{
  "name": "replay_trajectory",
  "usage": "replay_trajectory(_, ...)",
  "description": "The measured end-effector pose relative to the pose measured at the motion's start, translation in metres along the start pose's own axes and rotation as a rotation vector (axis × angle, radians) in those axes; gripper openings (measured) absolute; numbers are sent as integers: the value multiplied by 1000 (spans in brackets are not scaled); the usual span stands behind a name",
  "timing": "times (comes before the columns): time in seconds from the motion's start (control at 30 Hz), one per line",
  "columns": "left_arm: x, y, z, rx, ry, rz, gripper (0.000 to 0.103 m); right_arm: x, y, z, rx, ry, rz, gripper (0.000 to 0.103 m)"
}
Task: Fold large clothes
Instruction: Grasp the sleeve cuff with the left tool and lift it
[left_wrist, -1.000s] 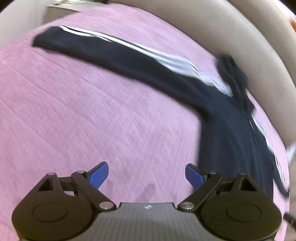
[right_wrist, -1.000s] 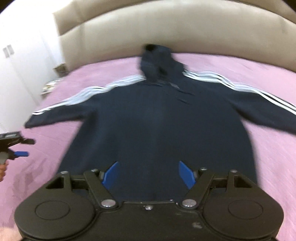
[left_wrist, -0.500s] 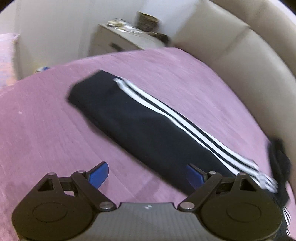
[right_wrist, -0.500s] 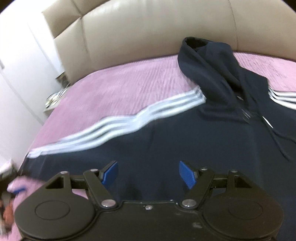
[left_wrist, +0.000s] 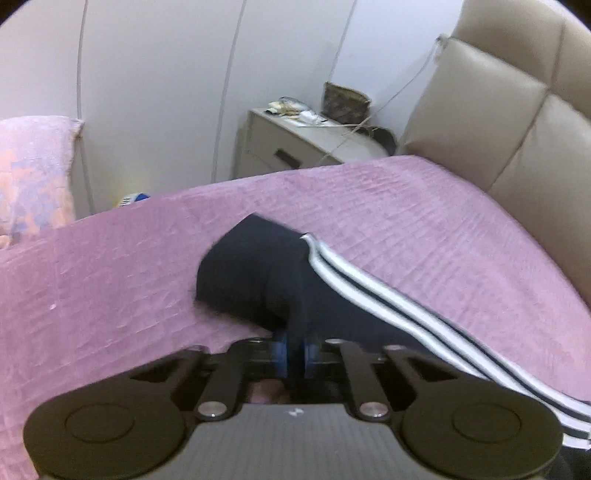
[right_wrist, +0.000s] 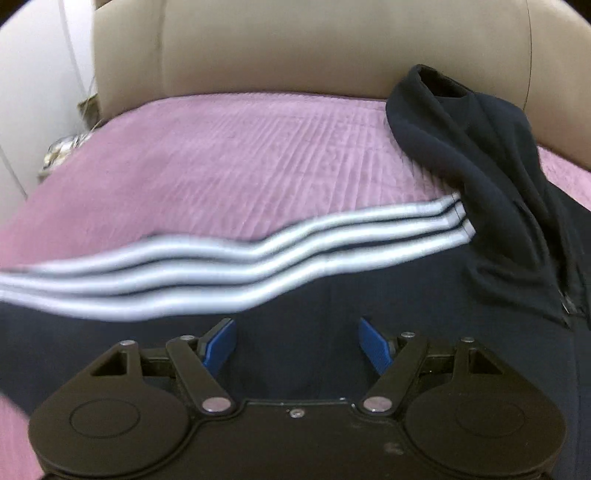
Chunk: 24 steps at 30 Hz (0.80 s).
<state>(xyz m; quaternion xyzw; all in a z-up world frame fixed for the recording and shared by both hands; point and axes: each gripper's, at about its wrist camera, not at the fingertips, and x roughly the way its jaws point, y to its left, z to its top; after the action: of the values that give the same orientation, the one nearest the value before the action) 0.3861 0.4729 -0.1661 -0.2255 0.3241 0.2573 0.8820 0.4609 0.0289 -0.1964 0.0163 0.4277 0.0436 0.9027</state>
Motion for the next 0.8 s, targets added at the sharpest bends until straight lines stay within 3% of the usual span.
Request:
replay_trajectory(0.13, -26, -3, 9, 14, -98, -16, 8, -30, 9, -49, -66, -46, -21, 90)
replay_trajectory(0.2, -40, -5, 16, -6, -125, -24, 8, -42, 13, -69, -92, -57, -6, 96)
replay_trajectory(0.33, -70, -13, 27, -11, -192, -85, 8, -62, 13, -100, -116, -108, 2, 99)
replay_trajectory(0.47, -103, -31, 36, -7, -236, -144, 8, -73, 14, -101, -130, -81, 20, 99)
replay_trajectory(0.57, -131, -55, 43, -10, -269, -204, 8, -87, 3, -94, -95, 5, 114, 99)
replay_trajectory(0.7, -179, -103, 46, 38, -315, -313, 8, -120, -28, -101, 4, -4, 186, 99)
replay_trajectory(0.8, -211, -148, 41, 98, -327, -399, 8, -141, -54, -106, 25, -4, 192, 99)
